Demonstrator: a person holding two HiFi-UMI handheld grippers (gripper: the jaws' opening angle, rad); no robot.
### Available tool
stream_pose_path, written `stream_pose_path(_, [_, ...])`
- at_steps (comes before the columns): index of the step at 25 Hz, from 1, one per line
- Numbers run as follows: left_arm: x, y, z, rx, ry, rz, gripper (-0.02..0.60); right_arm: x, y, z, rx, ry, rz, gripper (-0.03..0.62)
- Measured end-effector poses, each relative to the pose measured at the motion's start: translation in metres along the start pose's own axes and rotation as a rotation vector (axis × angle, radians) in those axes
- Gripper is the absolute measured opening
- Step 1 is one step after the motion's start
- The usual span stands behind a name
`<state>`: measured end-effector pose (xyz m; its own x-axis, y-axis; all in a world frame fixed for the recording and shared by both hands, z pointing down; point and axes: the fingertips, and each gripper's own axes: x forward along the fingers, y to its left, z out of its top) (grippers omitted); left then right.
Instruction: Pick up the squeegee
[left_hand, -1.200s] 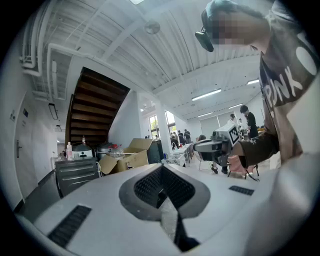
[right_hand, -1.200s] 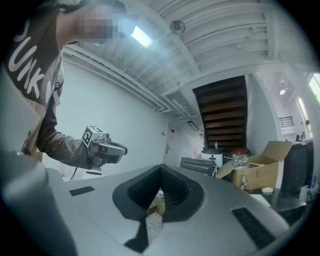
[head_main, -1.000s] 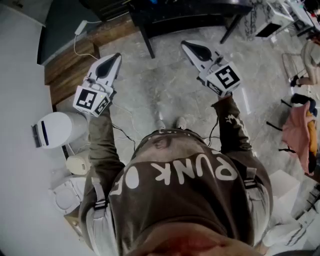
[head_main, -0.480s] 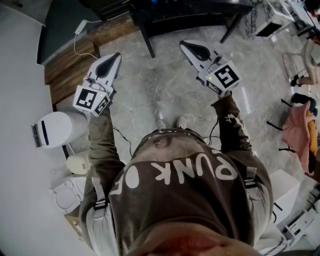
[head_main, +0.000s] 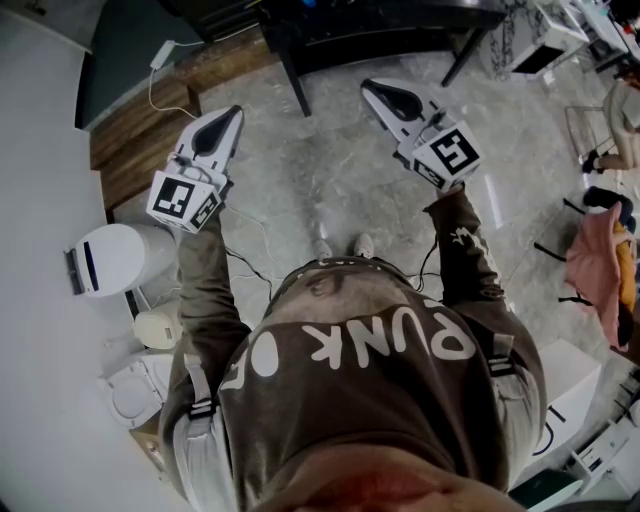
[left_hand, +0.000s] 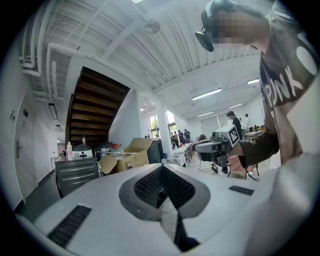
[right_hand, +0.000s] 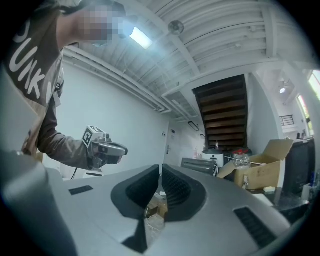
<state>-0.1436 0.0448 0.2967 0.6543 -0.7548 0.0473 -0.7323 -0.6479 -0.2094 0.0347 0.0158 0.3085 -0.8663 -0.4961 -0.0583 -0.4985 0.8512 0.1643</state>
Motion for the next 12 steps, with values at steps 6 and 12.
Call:
stream_pose_path(6, [0.0008, 0.0001, -0.0015, 0.000, 0.000, -0.002, 0.002, 0.0021, 0.0035, -0.0031, 0.011, 0.005, 0.027, 0.187])
stream_pose_path(12, [-0.0008, -0.0005, -0.0015, 0.000, 0.003, 0.001, 0.002, 0.0034, 0.0087, -0.0059, 0.011, 0.019, 0.054, 0.315])
